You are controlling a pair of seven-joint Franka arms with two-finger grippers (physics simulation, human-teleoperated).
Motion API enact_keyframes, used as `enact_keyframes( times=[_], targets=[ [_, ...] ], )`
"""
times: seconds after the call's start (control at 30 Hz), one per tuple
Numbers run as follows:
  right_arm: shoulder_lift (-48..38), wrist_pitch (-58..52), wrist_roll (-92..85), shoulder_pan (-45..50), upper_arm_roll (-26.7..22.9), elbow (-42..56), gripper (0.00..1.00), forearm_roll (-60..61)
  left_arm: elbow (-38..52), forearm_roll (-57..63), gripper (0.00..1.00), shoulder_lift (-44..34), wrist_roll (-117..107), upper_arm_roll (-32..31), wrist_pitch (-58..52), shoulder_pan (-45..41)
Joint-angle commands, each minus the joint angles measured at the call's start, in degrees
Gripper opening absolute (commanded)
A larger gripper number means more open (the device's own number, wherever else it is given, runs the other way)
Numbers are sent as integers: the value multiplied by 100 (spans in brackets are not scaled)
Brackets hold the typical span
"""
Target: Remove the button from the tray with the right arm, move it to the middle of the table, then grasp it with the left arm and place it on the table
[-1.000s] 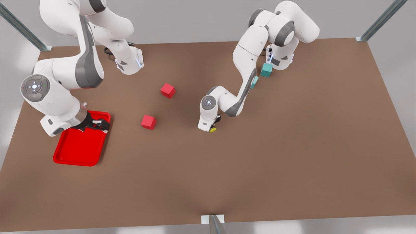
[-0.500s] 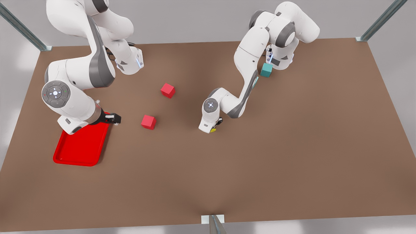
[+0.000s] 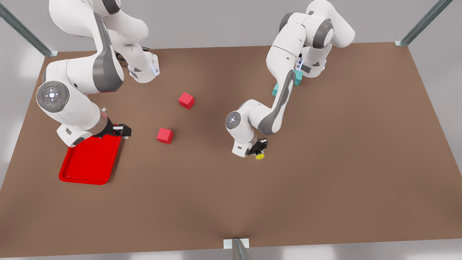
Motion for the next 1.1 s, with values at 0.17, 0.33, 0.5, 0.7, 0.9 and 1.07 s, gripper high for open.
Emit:
enact_keyframes(
  times=[0.17, 0.33, 0.5, 0.7, 0.9, 1.07],
  targets=[
    [20, 309, 24, 136, -2, -34, 100, 16, 29, 3663, 40, 310, -5712, 19, -120, 180],
    [38, 309, -2, -74, -11, -17, 100, 43, 20, 5017, 40, 828, -7199, 19, 558, 487],
    [90, 265, -73, -83, -11, -114, 100, 61, 90, 5431, 40, 961, -8201, 19, 1331, 690],
    [90, 212, -81, -83, -11, -193, 100, 61, 117, 6011, 40, 1198, -8799, 19, 1718, 804],
    [99, 133, -81, -101, -11, -193, 100, 61, 82, 6977, 40, 1338, -9528, 19, 1674, 795],
    [187, 133, -73, -110, -11, -201, 100, 61, 64, 7171, 40, 1664, -9669, 19, 1683, 848]
  ],
)
